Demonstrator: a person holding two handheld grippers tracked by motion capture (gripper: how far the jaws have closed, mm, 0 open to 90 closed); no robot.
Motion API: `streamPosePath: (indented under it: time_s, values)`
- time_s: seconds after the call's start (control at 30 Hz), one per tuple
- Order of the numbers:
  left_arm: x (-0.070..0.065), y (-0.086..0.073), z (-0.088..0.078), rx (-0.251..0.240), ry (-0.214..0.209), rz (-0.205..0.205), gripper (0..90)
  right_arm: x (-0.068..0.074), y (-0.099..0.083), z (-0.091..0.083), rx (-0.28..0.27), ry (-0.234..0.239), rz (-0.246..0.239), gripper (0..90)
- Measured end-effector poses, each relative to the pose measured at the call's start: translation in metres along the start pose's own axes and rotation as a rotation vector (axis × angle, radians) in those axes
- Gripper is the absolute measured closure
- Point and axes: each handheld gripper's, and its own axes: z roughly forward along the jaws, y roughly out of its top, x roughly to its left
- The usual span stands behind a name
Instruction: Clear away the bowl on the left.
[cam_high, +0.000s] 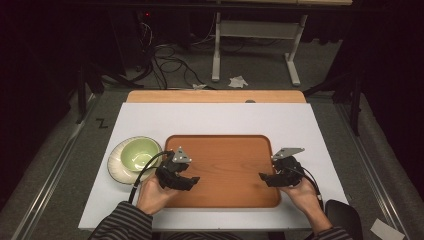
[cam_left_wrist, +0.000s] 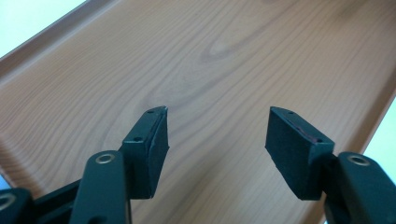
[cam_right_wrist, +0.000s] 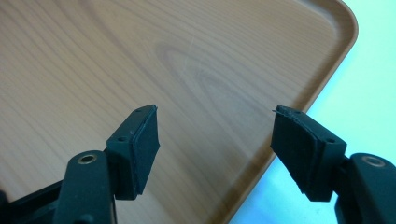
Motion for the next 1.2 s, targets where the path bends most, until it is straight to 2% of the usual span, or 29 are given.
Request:
streamPosePath:
  time_s: [0.17, 0.4, 0.53, 0.77, 1.0, 1.2]
  values:
    - [0.000, 0.000, 0.000, 0.008, 0.006, 0.004, 36.6, 0.000, 0.000, 0.000, 0.000, 0.000, -0.001, 34.0]
    - [-0.001, -0.001, -0.005, -0.017, -0.008, -0.011, 36.2, 0.000, 0.000, 0.000, 0.007, 0.000, -0.004, 34.0]
    - [0.000, -0.001, -0.006, -0.016, -0.007, -0.017, 38.4, -0.001, 0.000, 0.000, 0.007, 0.005, 0.000, 34.0]
    - [0.001, -0.002, -0.013, -0.042, -0.004, -0.029, 37.5, 0.000, 0.000, 0.000, 0.010, 0.002, -0.002, 34.0]
    - [0.002, -0.001, -0.018, -0.045, -0.041, -0.040, 36.5, 0.000, 0.000, 0.000, 0.015, 0.005, -0.010, 34.0]
    - [0.005, -0.001, -0.024, -0.054, -0.032, -0.054, 36.3, 0.000, 0.000, 0.001, 0.019, 0.011, 0.001, 34.0]
